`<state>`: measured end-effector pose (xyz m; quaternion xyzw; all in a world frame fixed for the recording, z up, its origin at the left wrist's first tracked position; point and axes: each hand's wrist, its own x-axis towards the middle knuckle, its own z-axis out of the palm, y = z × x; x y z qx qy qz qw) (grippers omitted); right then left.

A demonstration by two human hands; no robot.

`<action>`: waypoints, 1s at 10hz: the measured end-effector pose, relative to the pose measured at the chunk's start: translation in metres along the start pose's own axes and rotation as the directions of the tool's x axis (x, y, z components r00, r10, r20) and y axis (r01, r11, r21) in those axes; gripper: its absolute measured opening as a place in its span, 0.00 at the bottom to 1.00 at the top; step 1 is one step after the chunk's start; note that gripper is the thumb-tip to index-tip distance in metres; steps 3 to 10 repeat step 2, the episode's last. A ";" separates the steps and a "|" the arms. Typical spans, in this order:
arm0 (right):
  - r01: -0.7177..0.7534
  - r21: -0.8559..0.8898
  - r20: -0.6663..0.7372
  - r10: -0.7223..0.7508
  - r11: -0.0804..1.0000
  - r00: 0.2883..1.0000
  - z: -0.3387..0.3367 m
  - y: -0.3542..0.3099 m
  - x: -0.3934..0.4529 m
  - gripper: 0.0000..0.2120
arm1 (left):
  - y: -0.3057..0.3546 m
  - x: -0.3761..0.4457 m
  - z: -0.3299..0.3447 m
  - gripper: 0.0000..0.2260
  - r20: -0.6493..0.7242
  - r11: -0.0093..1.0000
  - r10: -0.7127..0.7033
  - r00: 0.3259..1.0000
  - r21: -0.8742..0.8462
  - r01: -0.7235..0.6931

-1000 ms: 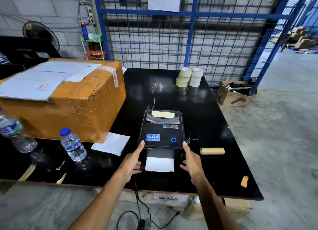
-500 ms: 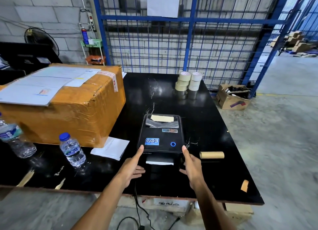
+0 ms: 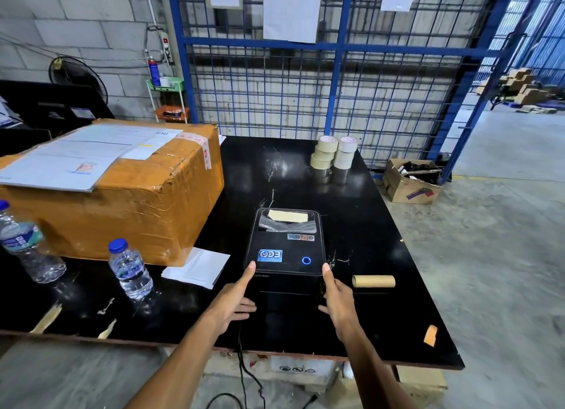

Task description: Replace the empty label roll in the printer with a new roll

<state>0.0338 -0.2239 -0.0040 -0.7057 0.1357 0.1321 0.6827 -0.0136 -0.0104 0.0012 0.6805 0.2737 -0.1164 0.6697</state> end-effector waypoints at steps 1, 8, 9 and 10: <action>0.014 -0.013 0.028 -0.014 1.000 1.000 -0.001 -0.005 -0.002 0.22 | 0.003 0.000 0.001 0.49 -0.012 1.000 -0.004 1.000 0.007 0.004; 0.022 -0.071 0.028 -0.020 0.997 0.999 -0.003 -0.005 -0.005 0.19 | -0.003 -0.003 0.002 0.50 -0.048 1.000 -0.025 0.999 0.014 0.026; 0.022 -0.071 0.028 -0.020 0.997 0.999 -0.003 -0.005 -0.005 0.19 | -0.003 -0.003 0.002 0.50 -0.048 1.000 -0.025 0.999 0.014 0.026; 0.022 -0.071 0.028 -0.020 0.997 0.999 -0.003 -0.005 -0.005 0.19 | -0.003 -0.003 0.002 0.50 -0.048 1.000 -0.025 0.999 0.014 0.026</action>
